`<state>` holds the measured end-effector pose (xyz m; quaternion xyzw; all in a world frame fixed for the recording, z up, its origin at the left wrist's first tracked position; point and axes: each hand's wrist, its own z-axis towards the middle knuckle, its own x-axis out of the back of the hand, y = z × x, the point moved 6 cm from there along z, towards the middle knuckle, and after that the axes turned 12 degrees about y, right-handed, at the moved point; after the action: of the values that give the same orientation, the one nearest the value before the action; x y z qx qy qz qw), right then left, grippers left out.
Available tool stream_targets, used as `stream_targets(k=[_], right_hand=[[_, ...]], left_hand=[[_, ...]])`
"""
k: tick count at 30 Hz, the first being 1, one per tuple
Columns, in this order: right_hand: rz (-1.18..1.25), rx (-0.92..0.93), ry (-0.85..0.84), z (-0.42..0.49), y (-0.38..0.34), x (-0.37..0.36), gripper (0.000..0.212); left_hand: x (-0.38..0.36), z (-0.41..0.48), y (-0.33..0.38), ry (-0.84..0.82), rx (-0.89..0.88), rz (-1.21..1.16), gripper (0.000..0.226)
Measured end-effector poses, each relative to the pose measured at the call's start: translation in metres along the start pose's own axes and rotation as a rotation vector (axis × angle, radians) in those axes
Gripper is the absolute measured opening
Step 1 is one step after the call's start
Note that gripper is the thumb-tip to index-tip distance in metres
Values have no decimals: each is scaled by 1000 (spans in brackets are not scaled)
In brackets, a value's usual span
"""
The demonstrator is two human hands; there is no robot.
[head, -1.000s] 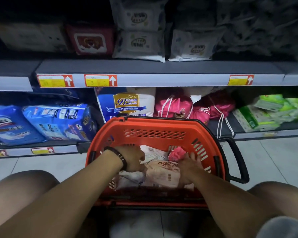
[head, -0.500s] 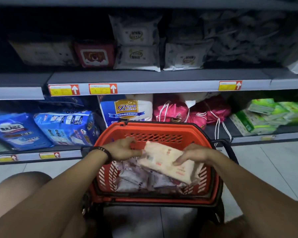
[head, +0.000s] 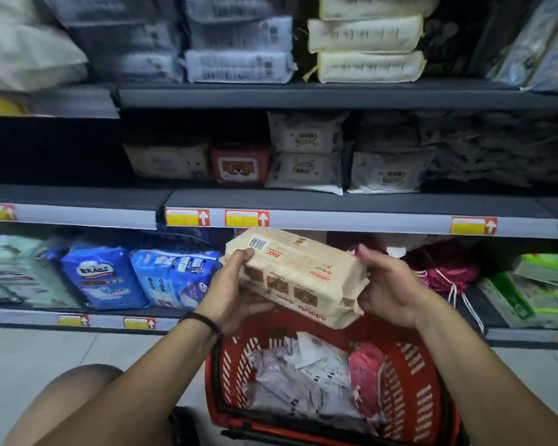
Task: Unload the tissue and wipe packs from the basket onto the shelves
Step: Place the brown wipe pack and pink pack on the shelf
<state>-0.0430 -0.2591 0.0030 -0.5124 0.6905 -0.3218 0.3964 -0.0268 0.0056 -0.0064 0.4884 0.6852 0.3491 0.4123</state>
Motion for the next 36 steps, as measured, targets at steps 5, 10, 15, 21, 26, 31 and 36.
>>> stream_targets(k=[5,10,15,21,26,31,36], right_hand=[[94,271,45,-12,-6,-57,89],[-245,764,249,-31,-4,-138,105],[-312,930,375,-12,-35,-195,93],[-335,951,356,32,-76,-266,89],[-469,976,414,87,-95,-308,86],[-635,910,390,127,-84,-346,73],[-1056,845,347,130,-70,-352,65]], left_hand=[[38,0,38,157,-117,-170,45],[75,-2,69,280,-192,-290,47],[104,6,138,214,-304,-283,37],[153,58,206,371,-525,-69,25],[184,107,209,508,-666,-17,40],[213,131,212,719,-750,451,37],[219,142,203,805,-643,782,66]])
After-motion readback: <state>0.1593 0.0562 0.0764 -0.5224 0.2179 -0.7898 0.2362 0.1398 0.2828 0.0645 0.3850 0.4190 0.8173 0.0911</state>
